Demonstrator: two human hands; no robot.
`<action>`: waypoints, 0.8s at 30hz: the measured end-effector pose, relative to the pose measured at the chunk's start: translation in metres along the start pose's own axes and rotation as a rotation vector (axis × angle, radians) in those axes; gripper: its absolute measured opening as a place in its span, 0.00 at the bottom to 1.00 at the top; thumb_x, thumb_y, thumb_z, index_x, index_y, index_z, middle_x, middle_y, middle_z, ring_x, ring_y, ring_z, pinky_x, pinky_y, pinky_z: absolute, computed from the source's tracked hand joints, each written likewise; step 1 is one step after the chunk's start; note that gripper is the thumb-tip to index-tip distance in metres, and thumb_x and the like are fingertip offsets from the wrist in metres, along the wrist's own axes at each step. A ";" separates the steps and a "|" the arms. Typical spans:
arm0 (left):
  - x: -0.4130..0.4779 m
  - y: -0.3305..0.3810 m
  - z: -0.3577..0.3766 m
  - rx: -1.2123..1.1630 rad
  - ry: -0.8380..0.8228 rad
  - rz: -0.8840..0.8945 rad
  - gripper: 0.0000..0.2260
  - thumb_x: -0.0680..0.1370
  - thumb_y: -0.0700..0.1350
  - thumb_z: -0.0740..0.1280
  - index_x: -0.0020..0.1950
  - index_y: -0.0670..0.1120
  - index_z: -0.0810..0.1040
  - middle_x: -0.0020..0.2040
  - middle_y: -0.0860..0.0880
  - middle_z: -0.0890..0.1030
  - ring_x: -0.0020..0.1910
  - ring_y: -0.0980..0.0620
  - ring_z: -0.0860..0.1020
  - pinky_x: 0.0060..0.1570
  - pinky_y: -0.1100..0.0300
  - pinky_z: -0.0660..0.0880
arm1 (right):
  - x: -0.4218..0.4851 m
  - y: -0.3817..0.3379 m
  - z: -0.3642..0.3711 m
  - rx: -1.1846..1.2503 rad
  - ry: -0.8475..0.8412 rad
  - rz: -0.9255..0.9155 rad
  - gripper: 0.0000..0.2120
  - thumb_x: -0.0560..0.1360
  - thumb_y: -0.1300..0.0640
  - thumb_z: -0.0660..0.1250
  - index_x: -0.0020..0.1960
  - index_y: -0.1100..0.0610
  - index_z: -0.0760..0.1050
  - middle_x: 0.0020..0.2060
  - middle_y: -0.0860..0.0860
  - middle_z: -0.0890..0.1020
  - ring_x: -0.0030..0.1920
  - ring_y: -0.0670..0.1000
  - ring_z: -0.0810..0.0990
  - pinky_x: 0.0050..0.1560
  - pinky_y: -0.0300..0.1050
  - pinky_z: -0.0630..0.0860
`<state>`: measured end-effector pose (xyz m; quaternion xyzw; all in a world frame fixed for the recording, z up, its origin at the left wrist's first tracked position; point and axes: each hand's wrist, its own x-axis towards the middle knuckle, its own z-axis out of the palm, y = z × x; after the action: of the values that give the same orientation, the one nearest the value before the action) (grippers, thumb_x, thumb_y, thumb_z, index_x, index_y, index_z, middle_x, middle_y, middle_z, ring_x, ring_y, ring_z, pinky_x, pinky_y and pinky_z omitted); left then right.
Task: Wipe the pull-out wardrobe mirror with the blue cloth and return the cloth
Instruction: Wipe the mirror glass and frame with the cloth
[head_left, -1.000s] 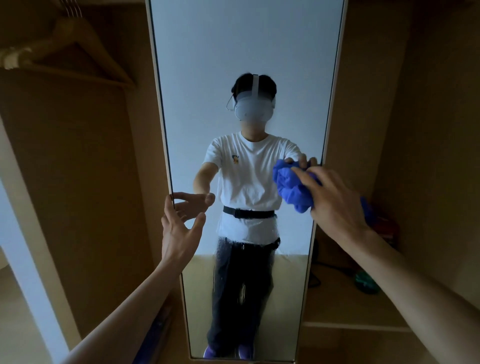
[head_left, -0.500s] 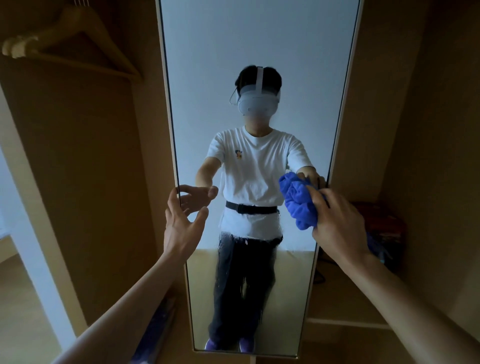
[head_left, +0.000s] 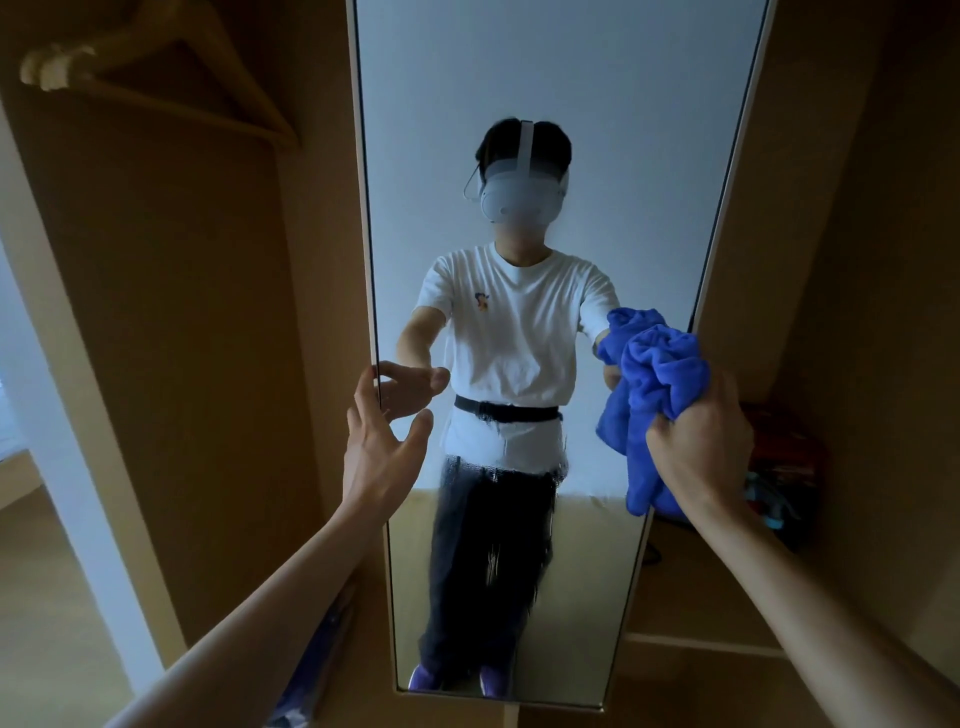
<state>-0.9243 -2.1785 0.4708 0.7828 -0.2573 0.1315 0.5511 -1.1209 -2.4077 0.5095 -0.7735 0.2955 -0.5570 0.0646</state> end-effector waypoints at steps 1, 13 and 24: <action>0.000 0.000 0.000 -0.004 0.005 0.002 0.33 0.81 0.57 0.65 0.79 0.61 0.48 0.77 0.48 0.63 0.68 0.46 0.73 0.52 0.50 0.75 | 0.000 -0.002 0.001 -0.008 0.002 0.001 0.22 0.69 0.67 0.70 0.63 0.64 0.74 0.51 0.60 0.78 0.45 0.63 0.80 0.38 0.44 0.68; 0.003 -0.005 -0.010 -0.102 -0.048 -0.043 0.26 0.77 0.67 0.49 0.76 0.68 0.54 0.75 0.54 0.67 0.60 0.53 0.72 0.51 0.51 0.70 | -0.004 -0.066 0.018 -0.023 -0.095 -0.105 0.26 0.70 0.65 0.69 0.68 0.61 0.71 0.56 0.59 0.77 0.46 0.59 0.81 0.37 0.47 0.75; 0.010 -0.010 -0.023 -0.172 -0.106 -0.073 0.21 0.81 0.63 0.45 0.73 0.64 0.63 0.72 0.54 0.73 0.62 0.54 0.73 0.55 0.53 0.68 | -0.033 -0.140 0.060 0.013 -0.176 -0.231 0.32 0.66 0.65 0.75 0.68 0.63 0.73 0.57 0.59 0.77 0.40 0.61 0.81 0.32 0.44 0.72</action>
<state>-0.9086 -2.1572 0.4764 0.7474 -0.2677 0.0471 0.6062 -1.0199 -2.2893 0.5199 -0.8477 0.1943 -0.4927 0.0305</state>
